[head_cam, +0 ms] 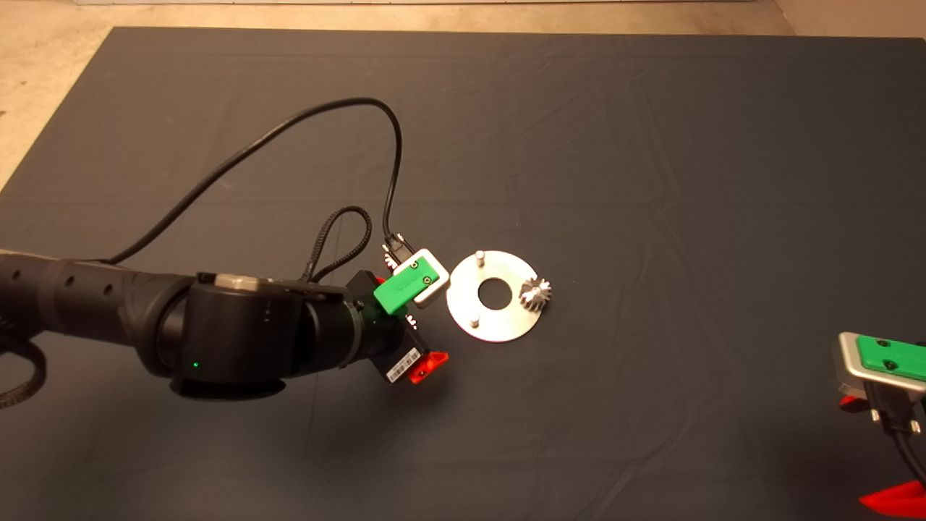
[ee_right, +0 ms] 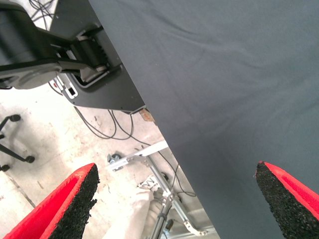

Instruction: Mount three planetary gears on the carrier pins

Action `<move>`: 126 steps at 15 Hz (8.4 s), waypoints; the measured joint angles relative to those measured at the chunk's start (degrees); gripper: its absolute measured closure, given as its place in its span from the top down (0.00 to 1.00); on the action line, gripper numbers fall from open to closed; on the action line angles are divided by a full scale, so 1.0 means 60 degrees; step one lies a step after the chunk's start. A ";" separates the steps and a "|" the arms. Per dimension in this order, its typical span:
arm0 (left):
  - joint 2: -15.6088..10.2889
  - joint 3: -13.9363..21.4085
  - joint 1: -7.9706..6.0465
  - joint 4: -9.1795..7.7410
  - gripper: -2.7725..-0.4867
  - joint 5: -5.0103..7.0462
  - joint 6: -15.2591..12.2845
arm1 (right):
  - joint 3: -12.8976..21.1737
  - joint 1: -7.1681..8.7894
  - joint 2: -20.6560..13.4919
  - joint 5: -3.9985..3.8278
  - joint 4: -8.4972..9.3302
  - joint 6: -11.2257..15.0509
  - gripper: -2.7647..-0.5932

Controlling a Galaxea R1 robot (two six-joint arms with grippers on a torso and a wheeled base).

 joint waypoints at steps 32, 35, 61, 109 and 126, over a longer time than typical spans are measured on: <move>-0.0532 -0.0864 0.1073 -0.0228 0.99 -0.1250 0.2581 | 0.0197 0.0001 -0.0427 0.0000 0.0069 0.0004 0.80; -0.0510 -0.1056 0.0996 -0.0627 0.99 -0.1272 0.2850 | 0.0197 0.0001 -0.0482 0.0006 0.0073 0.0004 0.80; -0.0134 -0.2194 -0.0120 -0.2298 0.77 -0.1544 0.3956 | 0.0211 0.0006 -0.0703 0.0000 0.0142 0.0000 0.80; -0.0380 -0.2113 0.0626 -0.2261 0.21 -0.2550 0.4344 | 0.0278 0.0053 -0.0973 0.0000 0.0270 0.0000 0.80; 0.0805 -0.1971 -0.0636 -0.3328 0.15 -0.1489 0.4316 | 0.0278 0.0056 -0.1002 0.0000 0.0270 0.0000 0.80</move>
